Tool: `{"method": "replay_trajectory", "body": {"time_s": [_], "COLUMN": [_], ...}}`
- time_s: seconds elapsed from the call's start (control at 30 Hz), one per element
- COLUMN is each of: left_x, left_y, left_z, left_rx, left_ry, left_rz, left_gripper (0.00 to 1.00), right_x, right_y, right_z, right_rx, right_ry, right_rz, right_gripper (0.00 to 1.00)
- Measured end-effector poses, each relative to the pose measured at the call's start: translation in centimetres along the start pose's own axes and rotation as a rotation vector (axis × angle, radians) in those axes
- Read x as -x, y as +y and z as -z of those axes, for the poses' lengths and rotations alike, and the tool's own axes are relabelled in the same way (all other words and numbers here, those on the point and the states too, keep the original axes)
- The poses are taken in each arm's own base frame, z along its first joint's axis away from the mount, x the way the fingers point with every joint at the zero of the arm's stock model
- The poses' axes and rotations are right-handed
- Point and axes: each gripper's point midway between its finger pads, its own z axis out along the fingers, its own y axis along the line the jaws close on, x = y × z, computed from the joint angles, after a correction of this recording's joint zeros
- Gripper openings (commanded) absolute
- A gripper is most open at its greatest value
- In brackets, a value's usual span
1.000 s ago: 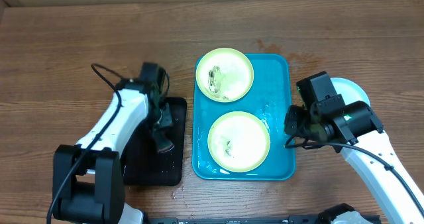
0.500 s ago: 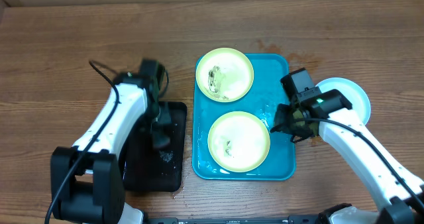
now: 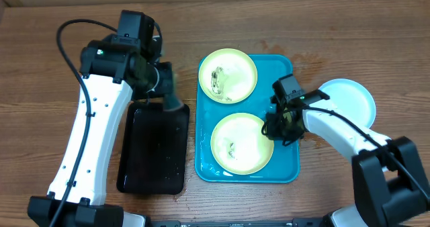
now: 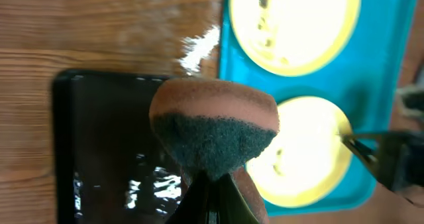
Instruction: Clean dirty plates on tray and stack at the side
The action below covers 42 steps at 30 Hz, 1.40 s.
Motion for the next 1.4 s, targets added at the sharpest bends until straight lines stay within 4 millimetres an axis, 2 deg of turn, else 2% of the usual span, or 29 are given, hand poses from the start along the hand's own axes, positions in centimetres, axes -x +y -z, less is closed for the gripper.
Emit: {"method": "replay_trajectory", "body": {"time_s": [0.17, 0.3, 0.5, 0.7, 0.77, 0.87, 0.93, 1.07, 1.1, 1.23, 1.4], "left_x": [0.1, -0.7, -3.5, -7.9, -9.1, -11.1, -11.4, -9.9, -8.8, -6.7, -6.3], "left_y": [-3.6, -6.3, -9.7, -14.2, -15.0, -14.5, -13.5, -11.5, -10.4, -7.5, -7.0], "left_z": [-0.6, -3.0, -9.3, -16.7, -18.5, -21.0, -21.8, -21.2, -20.9, -20.7, -20.8], "left_rx": [-0.066, -0.101, -0.132, -0.13, -0.117, -0.041, 0.011, 0.113, 0.163, 0.256, 0.259], "left_ry": [-0.028, -0.032, 0.015, 0.12, 0.148, 0.21, 0.242, 0.238, 0.209, 0.16, 0.169], "left_rz": [-0.09, -0.135, -0.15, -0.195, -0.2, -0.177, -0.141, -0.081, -0.062, -0.071, -0.206], "left_gripper": [0.04, 0.04, 0.04, 0.04, 0.04, 0.04, 0.04, 0.04, 0.04, 0.04, 0.04], "right_x": [-0.3, -0.1, 0.1, 0.1, 0.1, 0.0, 0.0, -0.1, -0.1, 0.0, -0.1], "right_y": [0.1, -0.4, -0.8, -0.9, -0.9, -0.9, -0.9, -1.0, -0.9, -0.9, -1.0], "right_z": [-0.6, -0.6, -0.5, -0.5, -0.5, -0.4, -0.4, -0.4, -0.4, -0.4, -0.4], "right_rx": [0.014, -0.019, -0.037, -0.043, -0.044, -0.047, -0.047, -0.048, -0.047, -0.047, -0.048], "right_ry": [0.005, -0.01, -0.023, -0.022, -0.022, -0.019, -0.018, -0.018, -0.018, -0.018, -0.018], "right_rz": [-0.036, -0.11, -0.132, -0.132, -0.132, -0.132, -0.132, -0.132, -0.131, -0.131, -0.131], "right_gripper": [0.04, 0.04, 0.04, 0.04, 0.04, 0.04, 0.04, 0.04, 0.04, 0.04, 0.04]}}
